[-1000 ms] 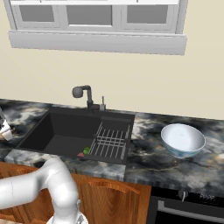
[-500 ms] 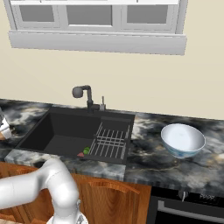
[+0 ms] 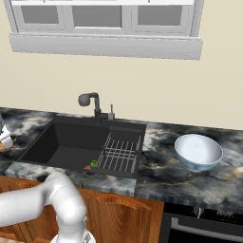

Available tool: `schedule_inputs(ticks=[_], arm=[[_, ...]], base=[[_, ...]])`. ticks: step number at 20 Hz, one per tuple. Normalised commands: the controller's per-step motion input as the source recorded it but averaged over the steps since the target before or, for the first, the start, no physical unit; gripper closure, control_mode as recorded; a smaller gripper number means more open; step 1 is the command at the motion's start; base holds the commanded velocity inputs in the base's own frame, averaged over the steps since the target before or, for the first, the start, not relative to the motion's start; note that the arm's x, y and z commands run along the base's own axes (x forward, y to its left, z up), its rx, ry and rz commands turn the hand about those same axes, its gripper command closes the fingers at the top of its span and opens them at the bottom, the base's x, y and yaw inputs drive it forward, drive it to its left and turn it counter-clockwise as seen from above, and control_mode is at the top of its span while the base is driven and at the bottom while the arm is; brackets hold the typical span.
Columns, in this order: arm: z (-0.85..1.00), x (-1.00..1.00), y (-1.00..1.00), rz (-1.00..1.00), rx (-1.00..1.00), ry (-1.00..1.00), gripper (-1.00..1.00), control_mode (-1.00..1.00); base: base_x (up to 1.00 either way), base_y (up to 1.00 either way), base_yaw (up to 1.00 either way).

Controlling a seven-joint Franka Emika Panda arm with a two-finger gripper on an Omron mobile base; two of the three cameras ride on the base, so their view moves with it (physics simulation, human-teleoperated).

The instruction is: Remove the onion and avocado from the sink. Then move the bowl and cup from the counter to the sink for washing.

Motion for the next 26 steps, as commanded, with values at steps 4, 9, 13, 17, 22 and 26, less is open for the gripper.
schedule_inputs(ticks=[4,9,13,17,22,26], arm=[[0.17,-0.07,-0.15,0.00,0.00,0.00,-1.00,-1.00],[0.16,-0.06,-0.16,0.00,0.00,0.00,-1.00,-1.00],[0.13,-0.08,-0.21,0.00,0.00,0.00,-1.00,-1.00],[0.11,-0.08,-0.23,0.02,0.00,0.00,-1.00,-1.00],[0.11,-0.08,-0.24,0.02,0.00,0.00,-1.00,-1.00],[0.12,-0.09,-0.25,0.03,0.00,0.00,-1.00,-1.00]], base=[[0.00,0.00,0.00],[0.00,0.00,0.00],[0.00,0.00,0.00],[0.00,0.00,0.00],[0.00,0.00,0.00],[0.00,0.00,0.00]])
